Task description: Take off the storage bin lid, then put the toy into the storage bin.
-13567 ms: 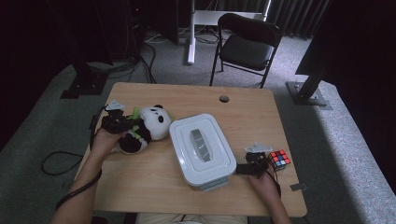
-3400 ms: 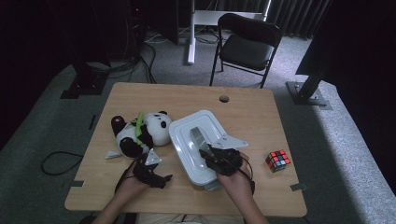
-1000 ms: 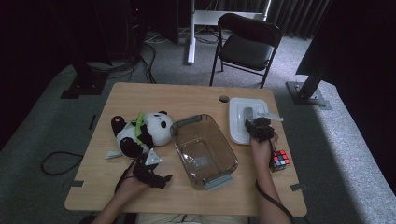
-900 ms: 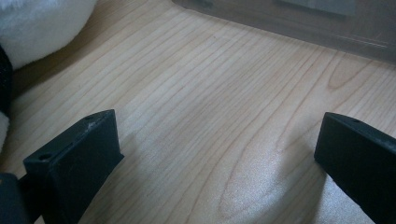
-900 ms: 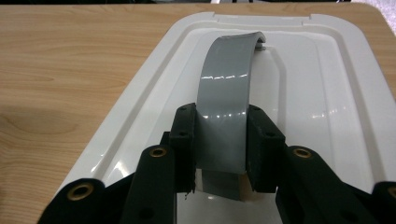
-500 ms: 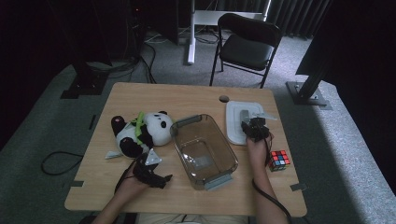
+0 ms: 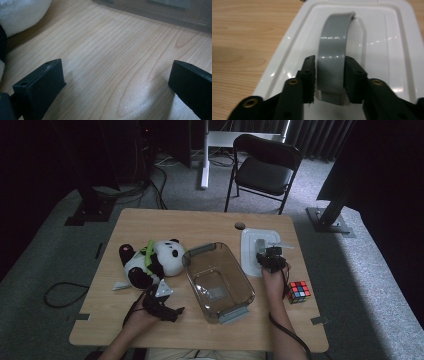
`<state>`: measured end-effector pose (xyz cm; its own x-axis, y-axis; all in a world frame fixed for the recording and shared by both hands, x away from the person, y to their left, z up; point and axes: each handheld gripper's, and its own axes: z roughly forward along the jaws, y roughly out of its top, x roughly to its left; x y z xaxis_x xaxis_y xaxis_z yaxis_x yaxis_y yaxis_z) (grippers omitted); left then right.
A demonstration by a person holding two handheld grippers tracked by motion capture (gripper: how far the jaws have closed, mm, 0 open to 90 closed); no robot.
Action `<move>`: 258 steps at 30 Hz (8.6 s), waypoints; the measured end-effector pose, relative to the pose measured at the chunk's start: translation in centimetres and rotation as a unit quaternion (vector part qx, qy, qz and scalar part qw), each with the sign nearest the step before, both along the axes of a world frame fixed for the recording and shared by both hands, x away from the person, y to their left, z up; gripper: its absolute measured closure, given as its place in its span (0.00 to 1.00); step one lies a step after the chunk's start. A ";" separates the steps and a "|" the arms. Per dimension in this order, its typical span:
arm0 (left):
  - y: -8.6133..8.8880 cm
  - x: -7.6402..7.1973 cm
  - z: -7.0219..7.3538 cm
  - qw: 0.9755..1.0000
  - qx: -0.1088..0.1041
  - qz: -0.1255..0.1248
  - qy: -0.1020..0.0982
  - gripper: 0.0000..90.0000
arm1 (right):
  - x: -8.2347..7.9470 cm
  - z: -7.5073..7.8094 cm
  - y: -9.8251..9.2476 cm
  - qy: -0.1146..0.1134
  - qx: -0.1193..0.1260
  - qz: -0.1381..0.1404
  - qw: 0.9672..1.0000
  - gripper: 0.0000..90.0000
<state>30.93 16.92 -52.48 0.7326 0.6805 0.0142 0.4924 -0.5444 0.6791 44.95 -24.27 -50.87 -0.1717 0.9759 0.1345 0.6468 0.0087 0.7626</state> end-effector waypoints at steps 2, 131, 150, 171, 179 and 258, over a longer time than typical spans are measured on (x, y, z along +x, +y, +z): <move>0.0 0.0 0.0 1.000 0.000 -0.001 0.000 0.01 | -0.2 0.5 0.1 -0.001 -0.002 0.001 1.000 0.64; -4.5 4.0 3.5 0.999 0.025 0.037 -0.019 0.01 | -12.9 -0.3 1.9 -0.008 0.005 0.227 0.974 0.16; -3.8 3.6 2.8 0.997 0.049 0.050 -0.030 0.02 | -13.6 -0.5 3.0 -0.012 0.015 0.294 0.956 0.16; -3.0 2.4 1.8 0.995 0.076 0.057 -0.039 0.02 | -13.8 -1.0 4.7 -0.008 0.012 0.334 0.942 0.14; -2.8 2.4 1.7 0.994 0.077 0.068 -0.039 0.02 | -13.7 -1.0 4.9 -0.006 0.014 0.339 0.941 0.14; 5.1 -0.2 10.7 0.999 -0.011 0.015 -0.041 0.02 | -12.8 -1.9 4.6 0.004 -0.076 0.278 0.958 0.13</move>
<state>30.71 22.01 -41.78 0.7087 0.7032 0.0568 0.4513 -0.5138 0.7296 32.14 -19.63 -52.74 -0.6701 0.7423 0.0020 0.5152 0.4632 0.7211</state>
